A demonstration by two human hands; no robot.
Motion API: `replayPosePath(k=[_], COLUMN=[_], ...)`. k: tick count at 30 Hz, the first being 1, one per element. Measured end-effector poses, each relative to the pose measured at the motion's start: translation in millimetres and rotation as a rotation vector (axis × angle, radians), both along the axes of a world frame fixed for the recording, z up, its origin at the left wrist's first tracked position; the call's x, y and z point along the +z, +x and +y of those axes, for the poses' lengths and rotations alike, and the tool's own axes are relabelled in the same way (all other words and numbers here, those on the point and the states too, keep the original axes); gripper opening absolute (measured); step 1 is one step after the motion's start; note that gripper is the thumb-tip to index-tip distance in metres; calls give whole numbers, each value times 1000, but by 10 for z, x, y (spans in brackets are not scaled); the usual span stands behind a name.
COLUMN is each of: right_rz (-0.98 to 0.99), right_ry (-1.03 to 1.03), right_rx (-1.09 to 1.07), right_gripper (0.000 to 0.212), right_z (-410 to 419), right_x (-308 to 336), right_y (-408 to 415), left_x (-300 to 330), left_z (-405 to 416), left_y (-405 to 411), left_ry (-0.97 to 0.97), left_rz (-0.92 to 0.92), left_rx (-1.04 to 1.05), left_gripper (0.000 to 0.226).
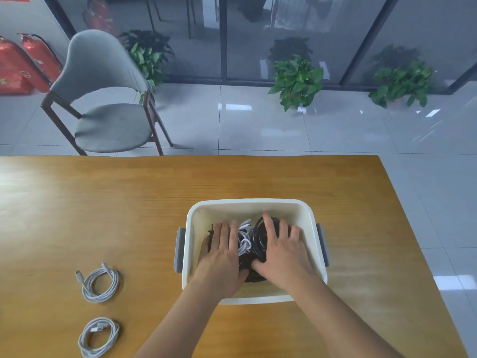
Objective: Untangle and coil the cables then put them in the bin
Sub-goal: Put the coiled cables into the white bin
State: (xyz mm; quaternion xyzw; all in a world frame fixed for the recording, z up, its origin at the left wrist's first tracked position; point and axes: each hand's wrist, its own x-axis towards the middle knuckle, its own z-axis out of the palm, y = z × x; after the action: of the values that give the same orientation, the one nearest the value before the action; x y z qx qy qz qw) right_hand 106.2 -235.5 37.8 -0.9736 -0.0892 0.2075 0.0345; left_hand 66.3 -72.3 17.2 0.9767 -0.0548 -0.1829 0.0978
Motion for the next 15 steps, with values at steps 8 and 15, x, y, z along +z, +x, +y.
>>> replayPosePath(k=[8, 15], right_rz=[65, 113], right_ry=[-12, 45], right_rx=[-36, -53], right_gripper=[116, 116], right_z=[24, -18], right_x=[-50, 37], right_y=[-6, -100], left_x=[-36, 62], left_z=[-27, 21], left_y=[22, -82], left_ry=[-34, -54], left_rz=[61, 65], left_rx=[15, 9], left_gripper=[112, 108])
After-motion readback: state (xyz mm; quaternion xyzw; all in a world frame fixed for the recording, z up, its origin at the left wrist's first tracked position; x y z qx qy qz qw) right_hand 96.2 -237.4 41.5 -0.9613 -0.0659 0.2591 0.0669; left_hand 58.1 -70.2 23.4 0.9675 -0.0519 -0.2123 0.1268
